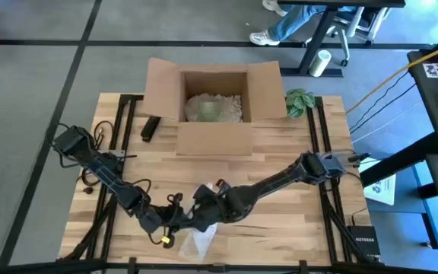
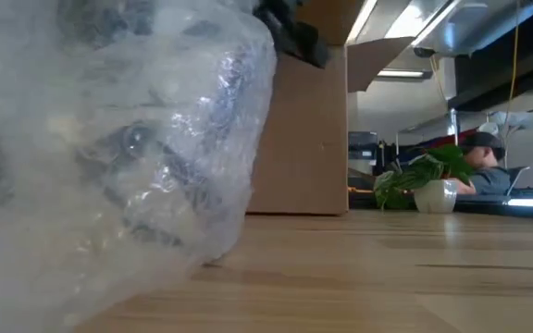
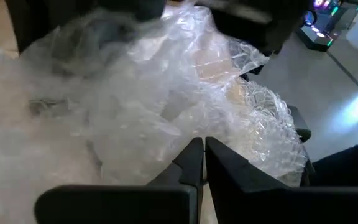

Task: Wrap mug
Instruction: Wrap the blue mug with bubble wrap

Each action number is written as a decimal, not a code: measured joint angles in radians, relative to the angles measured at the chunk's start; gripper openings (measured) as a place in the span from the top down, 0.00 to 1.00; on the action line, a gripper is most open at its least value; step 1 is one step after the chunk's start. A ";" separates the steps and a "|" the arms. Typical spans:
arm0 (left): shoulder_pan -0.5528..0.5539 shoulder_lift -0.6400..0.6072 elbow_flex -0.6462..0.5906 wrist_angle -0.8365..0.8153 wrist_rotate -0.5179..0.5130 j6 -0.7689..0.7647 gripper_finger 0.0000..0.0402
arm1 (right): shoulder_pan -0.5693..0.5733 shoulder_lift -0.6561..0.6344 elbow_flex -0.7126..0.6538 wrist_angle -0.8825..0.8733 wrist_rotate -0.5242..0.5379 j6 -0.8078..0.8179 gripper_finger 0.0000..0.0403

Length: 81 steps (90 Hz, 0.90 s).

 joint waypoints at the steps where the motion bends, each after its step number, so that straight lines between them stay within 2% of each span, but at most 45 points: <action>1: 0.001 0.000 0.000 -0.001 0.000 0.000 1.00 | 0.001 -0.001 0.004 -0.005 0.002 0.000 1.00; 17: 0.007 0.000 0.001 -0.002 -0.001 0.001 1.00 | 0.034 -0.010 0.070 -0.010 0.027 -0.012 1.00; 36: 0.016 0.000 0.001 0.003 0.005 0.000 1.00 | 0.041 -0.010 0.080 -0.016 -0.128 0.016 1.00; 66: 0.027 0.000 0.000 0.011 0.009 -0.001 1.00 | 0.038 -0.003 0.078 -0.009 -0.209 0.071 1.00; 81: 0.034 -0.011 -0.004 0.072 0.009 0.071 1.00 | 0.017 0.030 0.079 0.000 -0.269 0.091 1.00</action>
